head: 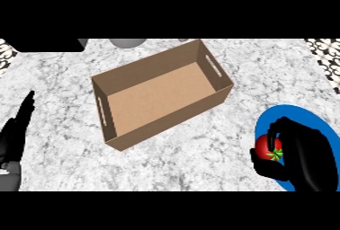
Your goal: Pick the tomato from the plate and place it in the cardboard box
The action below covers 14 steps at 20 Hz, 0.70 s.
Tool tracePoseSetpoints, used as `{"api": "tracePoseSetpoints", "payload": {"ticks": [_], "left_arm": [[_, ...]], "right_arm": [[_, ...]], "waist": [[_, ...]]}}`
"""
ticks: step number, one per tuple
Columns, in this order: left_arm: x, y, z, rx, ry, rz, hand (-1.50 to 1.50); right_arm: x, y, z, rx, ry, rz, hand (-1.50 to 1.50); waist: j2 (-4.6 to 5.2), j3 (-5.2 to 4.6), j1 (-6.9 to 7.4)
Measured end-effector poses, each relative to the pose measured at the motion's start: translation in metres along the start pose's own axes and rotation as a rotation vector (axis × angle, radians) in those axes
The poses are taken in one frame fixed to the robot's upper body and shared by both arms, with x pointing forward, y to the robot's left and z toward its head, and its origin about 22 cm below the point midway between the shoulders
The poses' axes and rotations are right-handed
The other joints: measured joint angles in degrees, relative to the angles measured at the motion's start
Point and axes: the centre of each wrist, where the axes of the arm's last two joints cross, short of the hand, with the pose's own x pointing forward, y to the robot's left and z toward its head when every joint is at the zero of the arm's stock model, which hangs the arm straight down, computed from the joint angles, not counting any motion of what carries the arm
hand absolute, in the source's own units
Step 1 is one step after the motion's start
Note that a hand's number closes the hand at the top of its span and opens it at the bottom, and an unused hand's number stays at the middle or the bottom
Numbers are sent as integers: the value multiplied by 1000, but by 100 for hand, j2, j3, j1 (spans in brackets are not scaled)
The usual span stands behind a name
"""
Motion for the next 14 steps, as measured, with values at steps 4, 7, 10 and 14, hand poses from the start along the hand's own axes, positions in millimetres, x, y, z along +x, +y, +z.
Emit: {"api": "tracePoseSetpoints", "payload": {"ticks": [4,7,10,14], "left_arm": [[-1,-1,-1,-5,-3,0,0],[1,-6,-5,-2,-10,0,0],[2,-1,-7,-8,-16,-6,0],[2,-3,-9,-13,-18,0,0]], "right_arm": [[35,-28,9,-101,-87,-23,150],[58,-44,8,-120,-141,-51,150],[84,-49,0,-111,-173,-105,150],[113,-56,-19,-101,-188,-210,150]], "waist": [[13,2,43],[24,4,61],[32,5,98],[43,8,135]]}}
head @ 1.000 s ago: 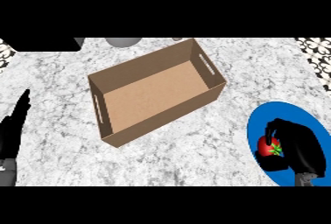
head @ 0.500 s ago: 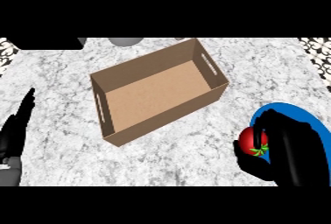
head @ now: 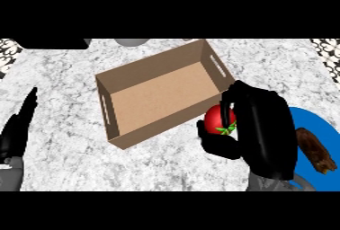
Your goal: Pick the tomato from the plate and place it in the cardboard box
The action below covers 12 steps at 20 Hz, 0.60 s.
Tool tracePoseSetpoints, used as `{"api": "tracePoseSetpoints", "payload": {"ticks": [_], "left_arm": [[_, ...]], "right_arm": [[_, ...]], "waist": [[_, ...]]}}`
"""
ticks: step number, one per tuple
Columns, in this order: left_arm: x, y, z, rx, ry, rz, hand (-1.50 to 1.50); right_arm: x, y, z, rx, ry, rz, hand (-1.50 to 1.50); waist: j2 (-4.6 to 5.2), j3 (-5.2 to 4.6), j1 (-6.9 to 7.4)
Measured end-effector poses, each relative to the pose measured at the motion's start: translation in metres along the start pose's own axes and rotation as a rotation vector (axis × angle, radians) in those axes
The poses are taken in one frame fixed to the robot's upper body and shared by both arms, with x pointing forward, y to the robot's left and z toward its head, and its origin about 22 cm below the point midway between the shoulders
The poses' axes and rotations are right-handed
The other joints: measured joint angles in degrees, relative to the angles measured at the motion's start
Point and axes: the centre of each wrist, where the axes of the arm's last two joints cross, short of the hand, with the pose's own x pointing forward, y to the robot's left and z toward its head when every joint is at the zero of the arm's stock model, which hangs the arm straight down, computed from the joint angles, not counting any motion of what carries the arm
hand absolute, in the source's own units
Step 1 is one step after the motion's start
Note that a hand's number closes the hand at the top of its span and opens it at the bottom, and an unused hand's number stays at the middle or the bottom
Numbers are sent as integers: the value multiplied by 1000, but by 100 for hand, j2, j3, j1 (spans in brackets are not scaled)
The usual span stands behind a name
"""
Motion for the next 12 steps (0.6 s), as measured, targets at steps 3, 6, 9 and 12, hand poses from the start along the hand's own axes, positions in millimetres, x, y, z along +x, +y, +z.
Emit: {"api": "tracePoseSetpoints", "payload": {"ticks": [3,6,9,12], "left_arm": [[4,-3,-3,-8,1,2,0],[9,-9,-4,-16,-5,6,0],[10,-13,-3,-13,-12,3,0],[11,-9,-6,-18,-16,0,0]], "right_arm": [[16,4,-22,-6,13,-67,150],[31,9,-52,-5,32,-119,150],[43,17,-78,8,71,-176,150],[51,27,-106,31,94,-216,150]], "waist": [[4,1,18],[13,1,55],[20,1,80],[30,1,104]]}}
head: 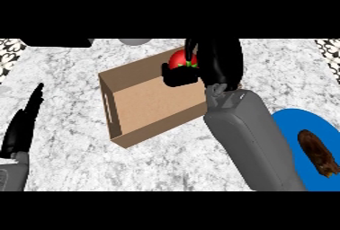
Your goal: Pick the tomato from the plate and place it in the cardboard box
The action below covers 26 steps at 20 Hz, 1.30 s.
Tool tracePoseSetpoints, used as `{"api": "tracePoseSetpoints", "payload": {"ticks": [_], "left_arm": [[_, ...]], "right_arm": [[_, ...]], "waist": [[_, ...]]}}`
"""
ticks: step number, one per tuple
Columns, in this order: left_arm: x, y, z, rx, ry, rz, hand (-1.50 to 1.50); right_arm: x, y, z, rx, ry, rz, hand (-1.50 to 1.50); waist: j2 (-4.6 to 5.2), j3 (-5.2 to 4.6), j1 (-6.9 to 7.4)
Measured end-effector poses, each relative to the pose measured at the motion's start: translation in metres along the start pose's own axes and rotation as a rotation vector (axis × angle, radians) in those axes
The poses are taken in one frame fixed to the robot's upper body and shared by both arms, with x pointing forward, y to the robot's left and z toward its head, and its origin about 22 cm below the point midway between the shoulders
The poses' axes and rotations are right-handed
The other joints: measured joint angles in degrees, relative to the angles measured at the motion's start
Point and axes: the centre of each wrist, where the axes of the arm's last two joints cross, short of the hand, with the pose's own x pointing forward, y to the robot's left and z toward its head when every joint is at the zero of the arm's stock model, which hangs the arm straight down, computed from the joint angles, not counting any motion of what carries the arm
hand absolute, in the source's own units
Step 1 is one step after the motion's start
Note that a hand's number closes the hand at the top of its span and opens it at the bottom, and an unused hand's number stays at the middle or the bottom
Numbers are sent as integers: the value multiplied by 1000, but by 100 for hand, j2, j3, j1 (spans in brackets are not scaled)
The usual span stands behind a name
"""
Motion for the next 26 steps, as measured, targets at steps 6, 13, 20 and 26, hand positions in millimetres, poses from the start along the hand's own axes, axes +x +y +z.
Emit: {"api": "tracePoseSetpoints", "payload": {"ticks": [6,13,20,26], "left_arm": [[1,3,-1,-1,-10,-3,0],[6,-1,-3,-23,-27,3,0],[8,-3,-4,-24,-37,3,0],[14,-6,-6,-35,-44,9,0]], "right_arm": [[3,35,-40,27,34,-29,150],[-6,68,-68,25,131,8,-150],[-30,86,-78,70,253,-87,-150],[-40,92,-80,1,199,-159,-150]], "waist": [[23,-1,66],[57,-3,167],[87,0,271],[107,2,309]]}}
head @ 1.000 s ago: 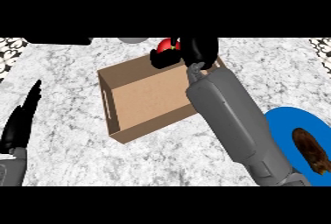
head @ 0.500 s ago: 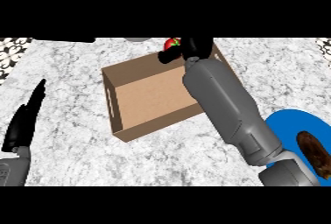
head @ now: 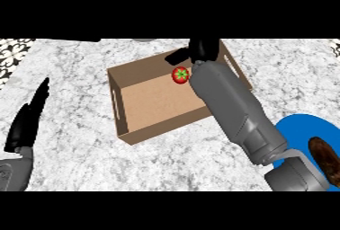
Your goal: Pick the tomato from the plate and place it in the cardboard box
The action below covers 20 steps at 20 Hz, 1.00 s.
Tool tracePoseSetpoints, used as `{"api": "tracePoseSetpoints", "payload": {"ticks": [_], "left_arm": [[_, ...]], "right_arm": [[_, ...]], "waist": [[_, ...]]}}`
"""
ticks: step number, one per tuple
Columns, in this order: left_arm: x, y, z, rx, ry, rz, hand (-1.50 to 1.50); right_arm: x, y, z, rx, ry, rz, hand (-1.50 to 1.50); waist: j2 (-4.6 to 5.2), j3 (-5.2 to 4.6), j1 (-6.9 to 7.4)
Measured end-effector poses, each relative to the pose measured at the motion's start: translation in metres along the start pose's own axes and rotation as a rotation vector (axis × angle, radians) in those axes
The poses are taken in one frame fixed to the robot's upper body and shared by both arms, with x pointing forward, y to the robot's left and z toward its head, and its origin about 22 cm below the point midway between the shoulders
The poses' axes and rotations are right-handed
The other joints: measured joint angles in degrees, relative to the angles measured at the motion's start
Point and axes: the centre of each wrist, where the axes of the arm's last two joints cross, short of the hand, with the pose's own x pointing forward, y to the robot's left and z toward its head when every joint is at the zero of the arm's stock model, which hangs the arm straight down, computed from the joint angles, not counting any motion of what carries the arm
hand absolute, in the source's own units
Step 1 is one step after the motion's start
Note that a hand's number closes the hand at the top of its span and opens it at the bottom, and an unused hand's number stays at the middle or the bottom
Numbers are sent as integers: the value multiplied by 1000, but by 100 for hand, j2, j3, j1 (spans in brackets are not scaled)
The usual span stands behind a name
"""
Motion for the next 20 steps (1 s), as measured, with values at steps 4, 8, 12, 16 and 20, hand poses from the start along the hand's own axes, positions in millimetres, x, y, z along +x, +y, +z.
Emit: {"api": "tracePoseSetpoints", "payload": {"ticks": [4,8,12,16,20], "left_arm": [[-2,0,2,12,14,-4,0],[-10,2,8,22,28,-2,0],[-14,9,11,38,46,-7,0],[-18,13,17,53,68,-11,0],[-26,26,20,68,87,-9,0]], "right_arm": [[10,-5,-2,-73,-59,-87,-150],[6,-11,-4,-157,-86,-207,-150],[-3,-24,-10,-194,-104,-301,-150],[-26,-43,-13,-207,-103,-367,-150],[-64,-61,-6,-223,-74,-381,-150]], "waist": [[-29,1,-73],[-63,2,-196],[-102,3,-324],[-152,2,-460],[-197,0,-591]]}}
